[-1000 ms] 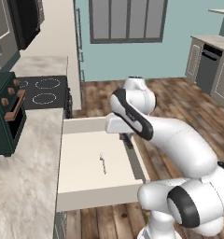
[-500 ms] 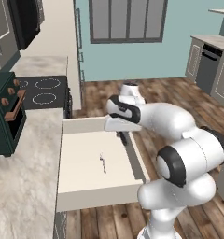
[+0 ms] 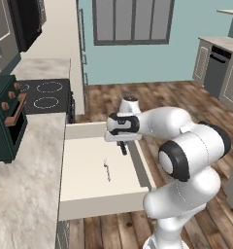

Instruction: Pick up the metallic utensils from the counter and place them in the open drawer. Make sure not to pick up any wooden utensils.

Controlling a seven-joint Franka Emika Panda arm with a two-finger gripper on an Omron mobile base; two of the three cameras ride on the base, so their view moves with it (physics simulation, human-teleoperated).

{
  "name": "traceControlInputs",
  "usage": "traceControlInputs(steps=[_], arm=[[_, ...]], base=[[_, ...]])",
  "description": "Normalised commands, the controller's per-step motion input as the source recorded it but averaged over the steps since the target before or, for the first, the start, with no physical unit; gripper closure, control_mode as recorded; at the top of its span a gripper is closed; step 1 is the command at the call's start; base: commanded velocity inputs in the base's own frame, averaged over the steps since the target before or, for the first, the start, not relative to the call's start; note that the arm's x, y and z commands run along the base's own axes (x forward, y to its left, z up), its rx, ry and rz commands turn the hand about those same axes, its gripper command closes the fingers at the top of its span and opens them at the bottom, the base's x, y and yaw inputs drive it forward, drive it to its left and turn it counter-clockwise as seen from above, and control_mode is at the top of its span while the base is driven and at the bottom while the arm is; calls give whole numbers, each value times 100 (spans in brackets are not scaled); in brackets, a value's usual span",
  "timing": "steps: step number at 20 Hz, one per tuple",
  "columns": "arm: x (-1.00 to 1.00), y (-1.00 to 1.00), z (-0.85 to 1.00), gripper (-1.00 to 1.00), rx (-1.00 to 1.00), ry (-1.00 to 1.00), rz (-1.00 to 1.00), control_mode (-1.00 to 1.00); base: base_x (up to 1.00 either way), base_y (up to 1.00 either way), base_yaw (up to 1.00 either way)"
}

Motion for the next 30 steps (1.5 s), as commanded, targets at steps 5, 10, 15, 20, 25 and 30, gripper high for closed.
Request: traceControlInputs(steps=[5,10,15,20,25,30], arm=[[9,0,-81,100,-3,-3,-2,-100],[37,0,-67,100,-1,0,0,-100],[33,0,-38,100,0,0,0,-100],[31,0,-12,100,0,1,0,-100],[17,-4,-15,100,0,5,0,-100],[0,0,-22,100,0,8,0,-100]], base=[[0,0,0],[0,0,0],[0,0,0],[0,0,0],[0,0,0],[0,0,0]])
